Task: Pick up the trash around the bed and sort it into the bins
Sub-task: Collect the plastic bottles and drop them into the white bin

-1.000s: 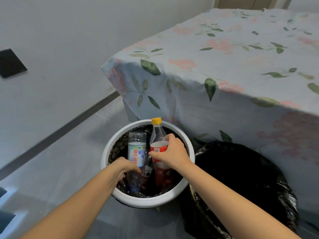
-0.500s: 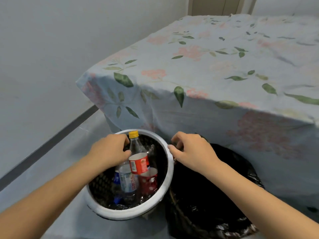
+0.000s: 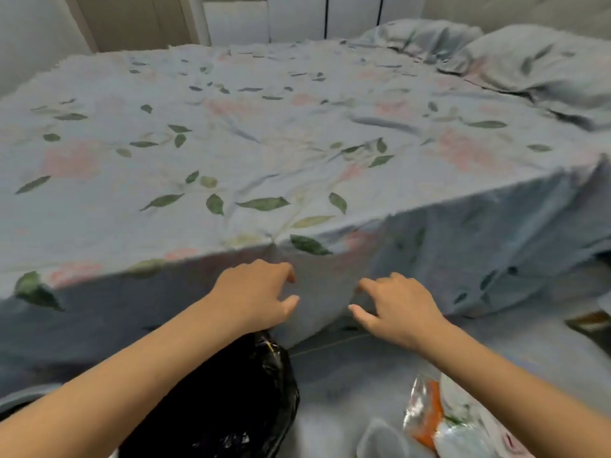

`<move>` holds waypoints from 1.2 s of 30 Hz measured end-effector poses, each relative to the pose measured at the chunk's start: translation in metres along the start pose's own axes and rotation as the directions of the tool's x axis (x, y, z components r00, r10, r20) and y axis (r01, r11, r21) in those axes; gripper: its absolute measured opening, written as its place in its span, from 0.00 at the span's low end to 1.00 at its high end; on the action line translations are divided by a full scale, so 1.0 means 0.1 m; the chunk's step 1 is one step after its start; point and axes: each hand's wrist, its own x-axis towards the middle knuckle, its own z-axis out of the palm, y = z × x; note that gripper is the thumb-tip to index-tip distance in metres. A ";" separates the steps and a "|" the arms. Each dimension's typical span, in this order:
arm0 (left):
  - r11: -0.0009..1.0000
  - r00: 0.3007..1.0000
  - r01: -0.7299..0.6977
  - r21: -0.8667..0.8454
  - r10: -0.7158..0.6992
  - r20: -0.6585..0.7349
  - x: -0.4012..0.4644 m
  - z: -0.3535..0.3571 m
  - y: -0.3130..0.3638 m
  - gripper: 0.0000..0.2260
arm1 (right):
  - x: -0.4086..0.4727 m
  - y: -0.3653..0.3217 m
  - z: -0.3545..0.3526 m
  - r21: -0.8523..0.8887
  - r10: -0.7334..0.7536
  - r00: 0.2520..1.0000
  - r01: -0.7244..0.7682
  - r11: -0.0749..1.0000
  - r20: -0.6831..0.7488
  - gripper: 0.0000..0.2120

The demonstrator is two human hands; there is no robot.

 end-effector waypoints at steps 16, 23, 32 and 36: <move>0.858 0.853 -0.506 0.088 0.483 0.197 0.59 -2.95 2.48 0.23 | -1.75 1.69 -3.19 0.106 0.663 0.726 -0.685 0.721 0.181 0.20; 0.734 0.728 -0.676 0.066 0.651 0.216 0.41 -4.40 3.47 0.19 | -2.16 1.97 -4.74 0.214 0.804 0.577 -0.812 0.544 0.143 0.19; 0.612 0.621 -0.784 0.108 0.770 0.144 0.72 -5.07 5.23 0.21 | -2.85 3.40 -5.37 0.228 0.920 0.380 -0.908 0.352 0.093 0.20; 0.618 0.620 -0.784 0.054 0.779 0.089 1.14 -4.76 6.25 0.20 | -2.92 4.51 -5.02 0.257 0.917 0.387 -0.900 0.352 0.097 0.19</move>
